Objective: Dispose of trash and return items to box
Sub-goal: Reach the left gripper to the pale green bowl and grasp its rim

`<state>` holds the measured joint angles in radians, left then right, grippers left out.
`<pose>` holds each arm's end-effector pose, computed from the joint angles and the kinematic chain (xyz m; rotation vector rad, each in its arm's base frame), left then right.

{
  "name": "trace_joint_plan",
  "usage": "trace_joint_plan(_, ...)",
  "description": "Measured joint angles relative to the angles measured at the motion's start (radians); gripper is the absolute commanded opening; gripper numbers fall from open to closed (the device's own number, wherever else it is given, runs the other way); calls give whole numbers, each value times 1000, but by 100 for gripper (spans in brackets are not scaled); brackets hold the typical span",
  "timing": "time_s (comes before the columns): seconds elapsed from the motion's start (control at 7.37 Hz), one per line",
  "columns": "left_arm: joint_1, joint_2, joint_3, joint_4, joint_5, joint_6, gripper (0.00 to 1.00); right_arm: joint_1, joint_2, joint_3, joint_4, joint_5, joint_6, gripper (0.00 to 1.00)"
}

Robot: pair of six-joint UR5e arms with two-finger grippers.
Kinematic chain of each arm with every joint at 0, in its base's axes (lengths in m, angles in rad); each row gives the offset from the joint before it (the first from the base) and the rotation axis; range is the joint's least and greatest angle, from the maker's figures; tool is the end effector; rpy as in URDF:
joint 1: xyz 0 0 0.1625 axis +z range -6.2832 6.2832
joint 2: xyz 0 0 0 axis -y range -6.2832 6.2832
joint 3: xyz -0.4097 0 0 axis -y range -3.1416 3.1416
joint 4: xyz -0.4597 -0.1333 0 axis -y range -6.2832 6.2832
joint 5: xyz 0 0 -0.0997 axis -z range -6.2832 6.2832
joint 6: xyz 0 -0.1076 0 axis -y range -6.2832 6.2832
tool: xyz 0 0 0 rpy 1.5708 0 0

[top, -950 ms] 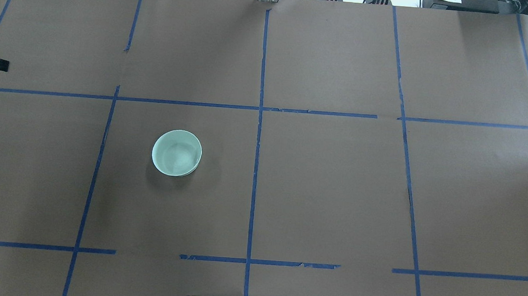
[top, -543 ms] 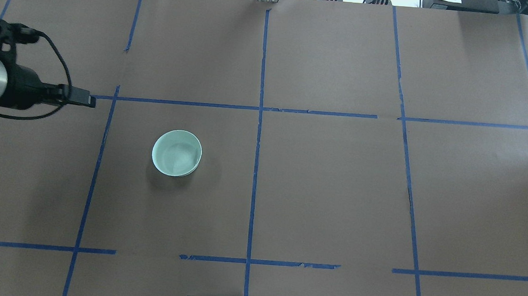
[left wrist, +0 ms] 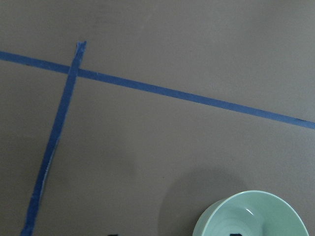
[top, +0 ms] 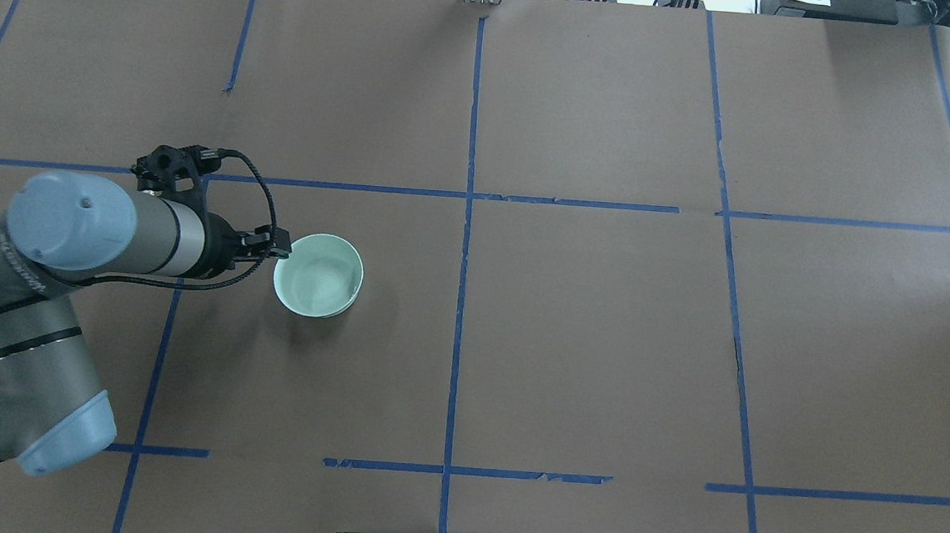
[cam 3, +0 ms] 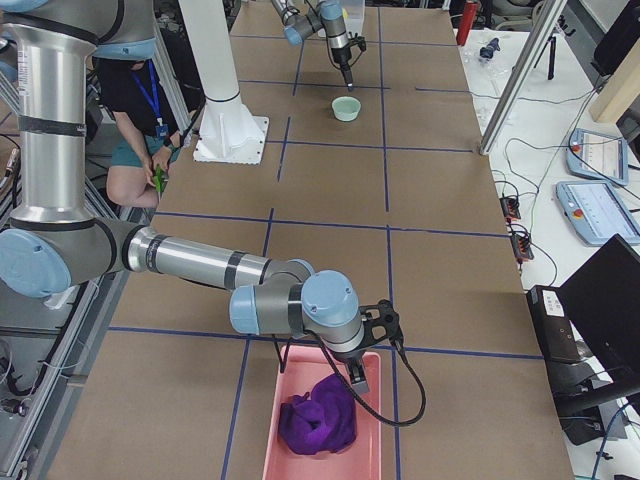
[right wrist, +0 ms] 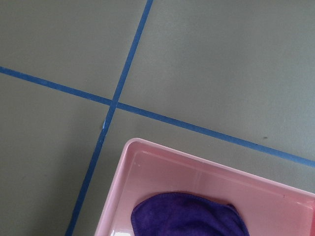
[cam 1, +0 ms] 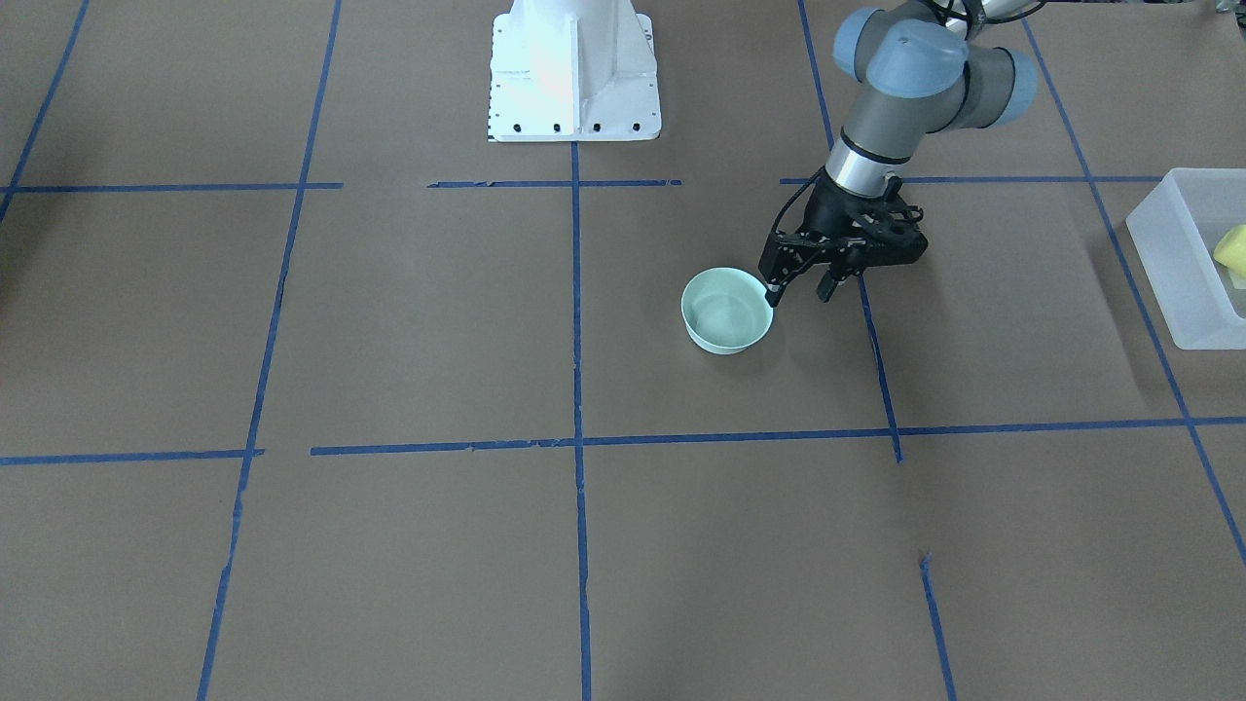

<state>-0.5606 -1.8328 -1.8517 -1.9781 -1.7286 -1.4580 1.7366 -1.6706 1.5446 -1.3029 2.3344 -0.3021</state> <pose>0.4837 -0.4411 0.3014 0.1766 0.9478 -0.3379 0.1447 -0.5080 0.6908 0.3084 -0.7112 -0.1836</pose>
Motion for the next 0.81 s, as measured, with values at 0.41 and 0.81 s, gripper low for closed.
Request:
trace_joint_plan(0.41, 54, -32, 37, 52, 30, -28, 0, 0, -2, 0, 1, -1, -2, 100)
trace_joint_plan(0.81, 55, -34, 18, 66, 28, -9, 0, 0, -5, 1, 1, -1, -4, 100)
